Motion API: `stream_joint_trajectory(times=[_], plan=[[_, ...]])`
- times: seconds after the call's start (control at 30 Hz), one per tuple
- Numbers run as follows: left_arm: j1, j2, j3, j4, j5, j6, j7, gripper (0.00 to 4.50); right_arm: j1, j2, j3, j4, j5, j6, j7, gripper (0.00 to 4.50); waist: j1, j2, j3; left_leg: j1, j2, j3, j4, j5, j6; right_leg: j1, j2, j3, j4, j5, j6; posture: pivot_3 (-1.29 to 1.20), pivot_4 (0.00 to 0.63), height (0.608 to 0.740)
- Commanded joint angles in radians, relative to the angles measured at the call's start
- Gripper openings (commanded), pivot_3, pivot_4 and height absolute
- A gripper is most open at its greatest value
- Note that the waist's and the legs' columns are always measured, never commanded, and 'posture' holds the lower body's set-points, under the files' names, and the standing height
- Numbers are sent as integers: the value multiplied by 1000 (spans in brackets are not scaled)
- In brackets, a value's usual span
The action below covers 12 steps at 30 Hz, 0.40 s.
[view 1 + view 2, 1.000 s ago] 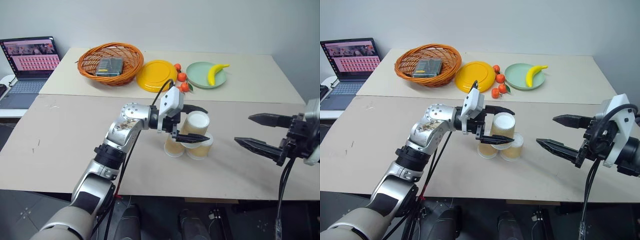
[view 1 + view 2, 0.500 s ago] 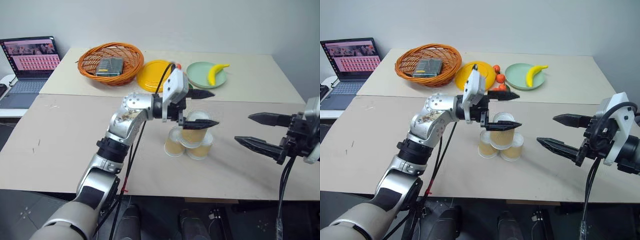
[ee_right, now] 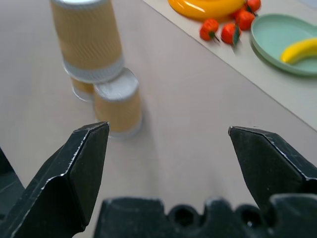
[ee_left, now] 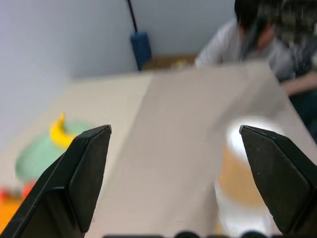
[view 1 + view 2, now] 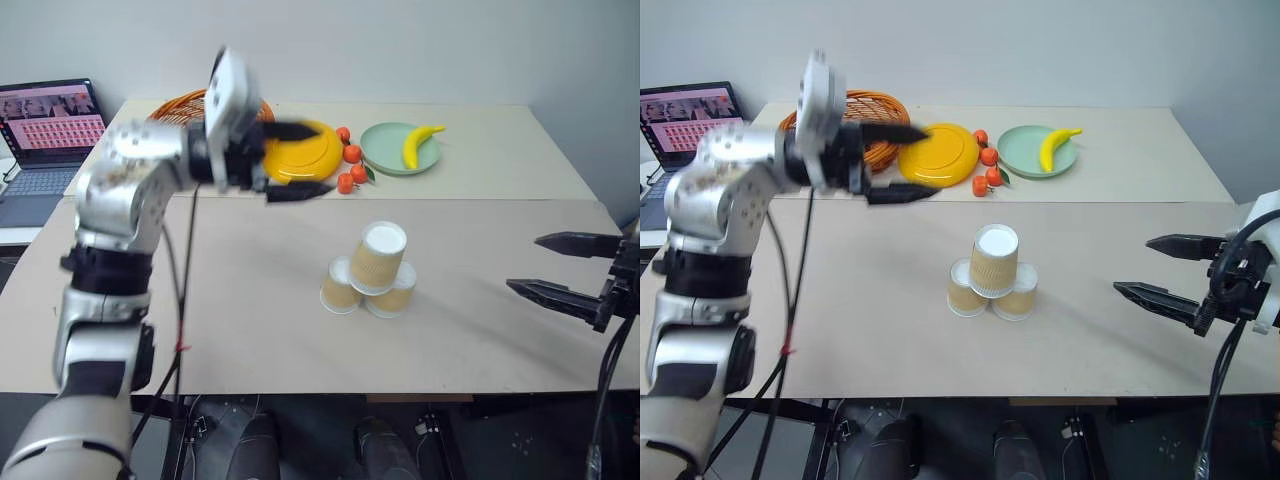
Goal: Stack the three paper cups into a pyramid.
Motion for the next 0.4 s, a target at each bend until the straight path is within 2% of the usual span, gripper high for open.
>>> stream_joint_trajectory(times=[0.03,0.17,0.4], plan=[[177,47,12,-163,43,-40,59,4433,14,22,3,-11,-8,-22,9,4500,5,-1,0,0,0,0,0,0,0,0,0,0,0,0,0,0,150,732],[310,33,44,-222,54,-43,147,4433,-14,50,25,-5,13,-15,-15,4500,11,-1,0,-1,0,-1,1,0,0,0,0,0,0,0,0,0,150,732],[339,-74,9,-217,88,-67,275,4433,-97,70,132,105,-25,-61,-7,4500,17,-2,0,-1,0,0,2,0,0,1,0,0,-1,0,1,0,150,732]])
